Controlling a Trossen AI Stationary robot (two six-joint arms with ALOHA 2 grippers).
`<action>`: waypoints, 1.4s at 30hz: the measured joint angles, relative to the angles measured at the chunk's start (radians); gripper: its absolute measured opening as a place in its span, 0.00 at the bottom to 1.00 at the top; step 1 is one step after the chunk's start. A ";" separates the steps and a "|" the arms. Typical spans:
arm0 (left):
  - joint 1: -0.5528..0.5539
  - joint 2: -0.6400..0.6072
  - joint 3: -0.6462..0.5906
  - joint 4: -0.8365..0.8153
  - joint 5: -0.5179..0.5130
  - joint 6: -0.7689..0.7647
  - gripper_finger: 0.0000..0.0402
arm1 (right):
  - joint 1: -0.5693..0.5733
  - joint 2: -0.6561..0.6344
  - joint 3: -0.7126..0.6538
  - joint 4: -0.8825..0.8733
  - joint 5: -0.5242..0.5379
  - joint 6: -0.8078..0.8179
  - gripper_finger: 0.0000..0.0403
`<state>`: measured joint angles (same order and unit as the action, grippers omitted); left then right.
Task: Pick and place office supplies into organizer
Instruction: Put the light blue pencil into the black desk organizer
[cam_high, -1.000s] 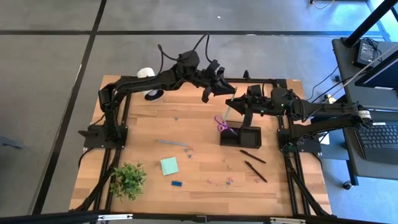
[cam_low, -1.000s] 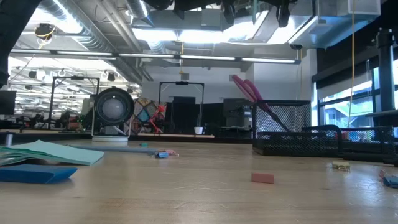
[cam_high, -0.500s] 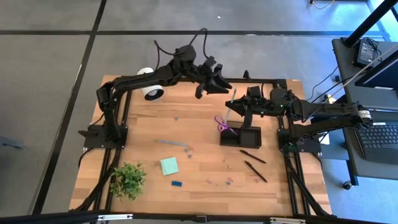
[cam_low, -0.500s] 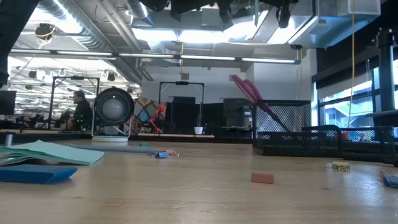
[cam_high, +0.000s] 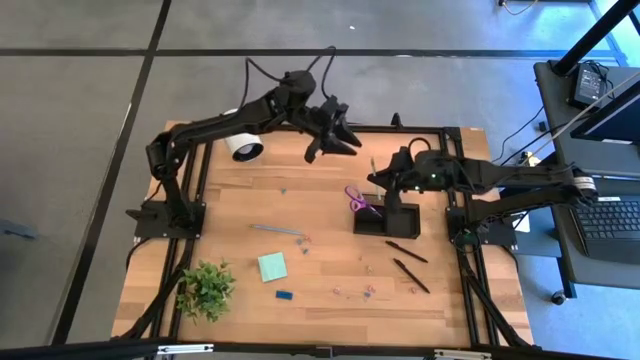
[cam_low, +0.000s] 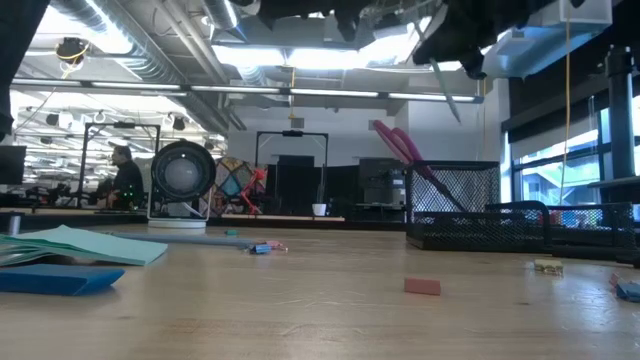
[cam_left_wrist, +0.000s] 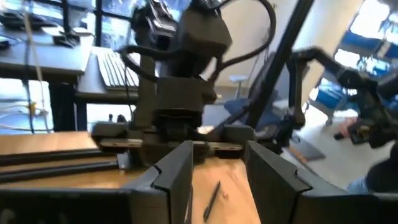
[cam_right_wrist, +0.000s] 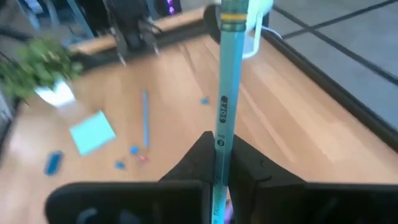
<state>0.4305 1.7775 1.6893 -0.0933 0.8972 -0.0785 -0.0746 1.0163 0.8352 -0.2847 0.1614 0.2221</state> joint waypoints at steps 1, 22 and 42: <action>-0.006 0.000 0.000 -0.017 0.001 0.019 0.35 | 0.000 0.009 -0.005 0.005 0.002 -0.023 0.06; -0.035 -0.320 -0.530 0.292 -0.182 -0.008 0.35 | 0.000 0.092 -0.259 0.267 0.005 -0.068 0.06; -0.080 -0.435 -0.766 0.437 -0.303 -0.119 0.35 | 0.000 0.092 -0.399 0.360 -0.024 -0.017 0.08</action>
<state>0.3507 1.3422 0.9237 0.3434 0.5939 -0.1974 -0.0742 1.1081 0.4363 0.0750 0.1379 0.2046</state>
